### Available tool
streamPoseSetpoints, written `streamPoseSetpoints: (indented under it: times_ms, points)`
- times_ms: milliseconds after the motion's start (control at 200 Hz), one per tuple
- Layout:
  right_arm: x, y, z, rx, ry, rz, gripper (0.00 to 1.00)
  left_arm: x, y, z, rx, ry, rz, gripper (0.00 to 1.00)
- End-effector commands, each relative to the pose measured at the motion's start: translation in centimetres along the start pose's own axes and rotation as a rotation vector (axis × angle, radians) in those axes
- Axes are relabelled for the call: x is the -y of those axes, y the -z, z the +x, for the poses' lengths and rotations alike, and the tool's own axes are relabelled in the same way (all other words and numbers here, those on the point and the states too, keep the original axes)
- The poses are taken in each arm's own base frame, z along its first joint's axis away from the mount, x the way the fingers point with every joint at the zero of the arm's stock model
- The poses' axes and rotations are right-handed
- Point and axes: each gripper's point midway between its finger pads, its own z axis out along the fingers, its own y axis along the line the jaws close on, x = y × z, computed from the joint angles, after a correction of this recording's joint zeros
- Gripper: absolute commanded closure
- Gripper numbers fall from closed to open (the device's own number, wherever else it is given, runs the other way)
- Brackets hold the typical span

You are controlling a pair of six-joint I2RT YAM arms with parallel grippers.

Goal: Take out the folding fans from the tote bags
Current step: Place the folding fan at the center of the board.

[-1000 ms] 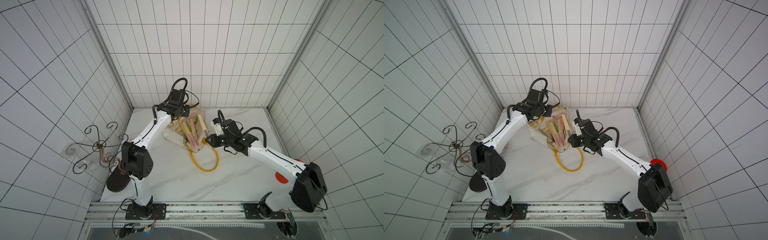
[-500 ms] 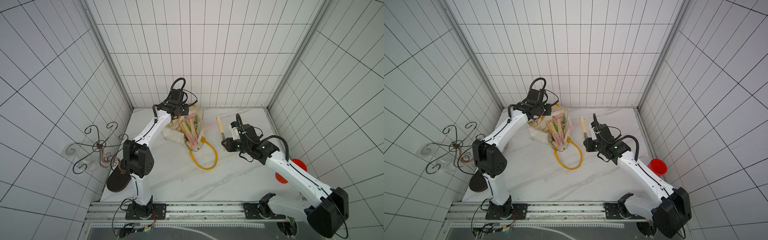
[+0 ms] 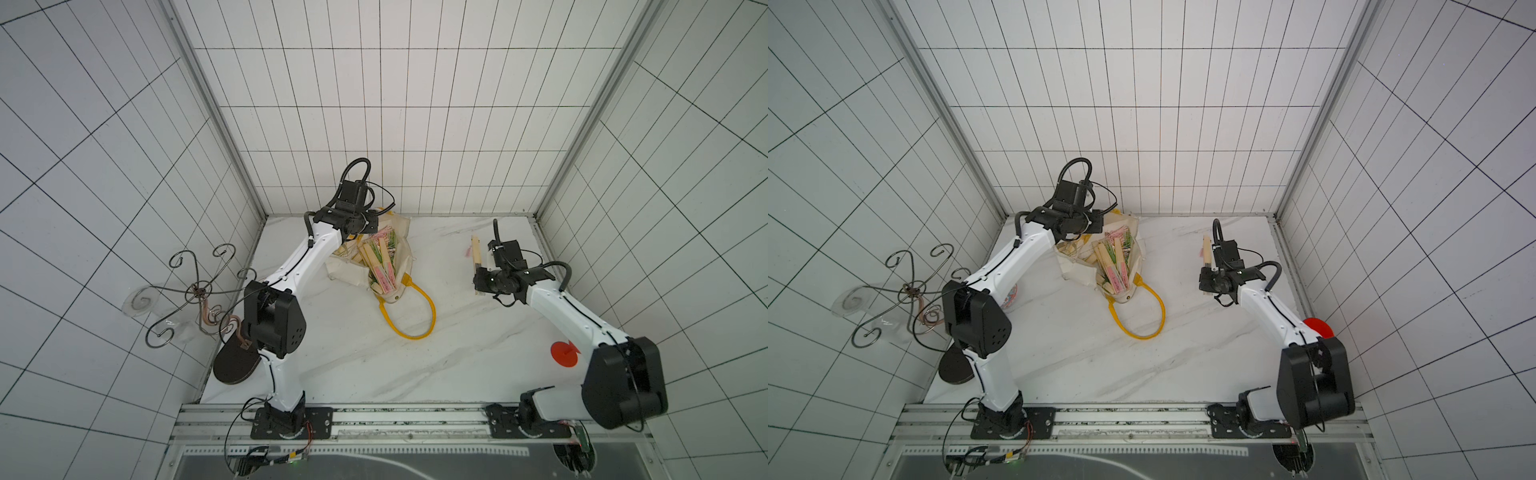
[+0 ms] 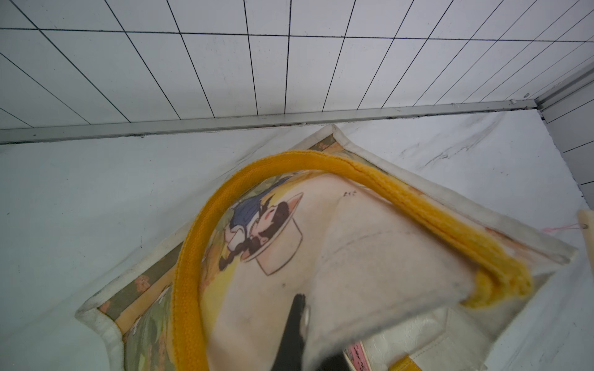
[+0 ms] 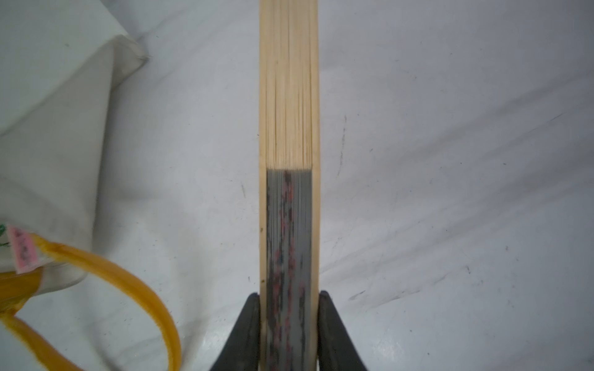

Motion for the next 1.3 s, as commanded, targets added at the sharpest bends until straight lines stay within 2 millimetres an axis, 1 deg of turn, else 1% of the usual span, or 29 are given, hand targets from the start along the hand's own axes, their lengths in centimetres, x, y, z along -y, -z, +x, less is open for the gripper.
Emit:
streamPoseSetpoints:
  times_ms: [0, 220, 335, 410, 535, 655, 725, 945, 1029, 1094, 1164, 1249, 1294]
  points:
    - [1.1, -0.3, -5.9, 0.106, 0.002, 0.031, 0.88, 0.5, 1.3, -0.6, 0.029, 0.018, 0.031, 1.0]
    - [4.2, -5.7, -8.6, 0.032, -0.04, 0.041, 0.89, 1.0, 1.3, -0.4, 0.024, 0.014, 0.056, 1.0]
    - [5.5, -7.4, -10.0, 0.019, -0.041, 0.046, 0.88, 1.2, 1.3, -0.4, 0.026, 0.011, 0.062, 1.0]
    - [6.4, -8.6, -10.6, -0.003, -0.03, 0.058, 0.88, 1.2, 1.3, -0.5, 0.027, 0.011, 0.065, 1.0]
    - [8.0, -10.4, -10.9, -0.045, -0.009, 0.085, 0.87, 1.3, 1.1, -0.4, 0.022, 0.01, 0.067, 1.0]
    - [9.0, -11.5, -10.5, -0.077, 0.01, 0.113, 0.84, 1.3, 1.0, -0.2, 0.018, 0.007, 0.068, 1.0]
    - [9.2, -11.7, -10.2, -0.086, 0.01, 0.115, 0.8, 1.3, 1.1, -0.2, 0.018, 0.004, 0.068, 1.0]
    - [9.2, -11.7, -9.0, -0.11, -0.004, 0.114, 0.6, 1.4, 1.3, -0.1, 0.014, -0.007, 0.068, 1.0]
    - [9.3, -11.3, -8.7, -0.113, -0.013, 0.121, 0.52, 1.4, 1.4, -0.1, 0.01, -0.013, 0.068, 1.0]
    - [9.3, -10.6, -8.7, -0.109, -0.02, 0.125, 0.47, 1.4, 1.5, 0.0, 0.01, -0.018, 0.069, 1.0]
    - [9.2, -9.5, -8.9, -0.099, -0.027, 0.128, 0.42, 1.4, 1.7, 0.0, 0.01, -0.024, 0.069, 1.0]
    - [8.8, -7.6, -9.3, -0.075, -0.044, 0.121, 0.41, 1.5, 1.8, 0.1, 0.011, -0.027, 0.072, 1.0]
    - [8.2, -6.5, -9.4, -0.057, -0.05, 0.101, 0.41, 1.6, 1.9, 0.1, 0.013, -0.028, 0.076, 1.0]
